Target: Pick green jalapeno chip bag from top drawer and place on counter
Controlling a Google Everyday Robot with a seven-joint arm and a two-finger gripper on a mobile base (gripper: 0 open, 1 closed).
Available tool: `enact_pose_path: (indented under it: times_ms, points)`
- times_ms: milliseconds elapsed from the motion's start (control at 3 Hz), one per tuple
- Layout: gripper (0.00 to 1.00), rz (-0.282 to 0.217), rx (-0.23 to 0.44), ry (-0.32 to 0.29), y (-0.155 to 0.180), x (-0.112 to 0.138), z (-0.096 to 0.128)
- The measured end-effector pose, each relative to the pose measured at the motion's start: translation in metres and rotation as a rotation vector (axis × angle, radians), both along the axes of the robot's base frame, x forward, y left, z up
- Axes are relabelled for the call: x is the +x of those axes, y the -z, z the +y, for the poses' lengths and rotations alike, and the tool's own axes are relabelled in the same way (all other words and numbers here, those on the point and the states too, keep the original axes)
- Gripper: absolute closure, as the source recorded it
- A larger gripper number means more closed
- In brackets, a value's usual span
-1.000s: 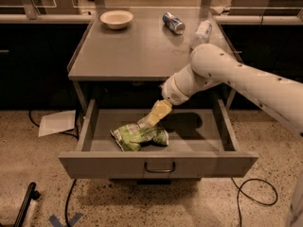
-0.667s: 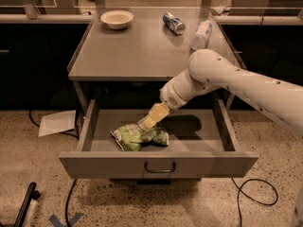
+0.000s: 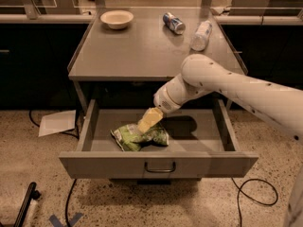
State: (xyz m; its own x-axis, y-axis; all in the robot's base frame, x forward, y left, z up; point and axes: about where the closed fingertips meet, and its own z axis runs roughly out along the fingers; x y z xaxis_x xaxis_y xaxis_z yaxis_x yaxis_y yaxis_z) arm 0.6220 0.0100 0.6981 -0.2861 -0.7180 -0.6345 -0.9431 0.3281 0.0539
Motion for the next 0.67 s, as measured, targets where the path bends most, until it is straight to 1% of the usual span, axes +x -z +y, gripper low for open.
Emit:
enact_pose_path:
  times_ms: [333, 667]
  points:
    - [0.0, 0.026, -0.012, 0.004, 0.007, -0.002, 0.006]
    - [0.0, 0.09, -0.042, 0.041, 0.018, -0.003, 0.007]
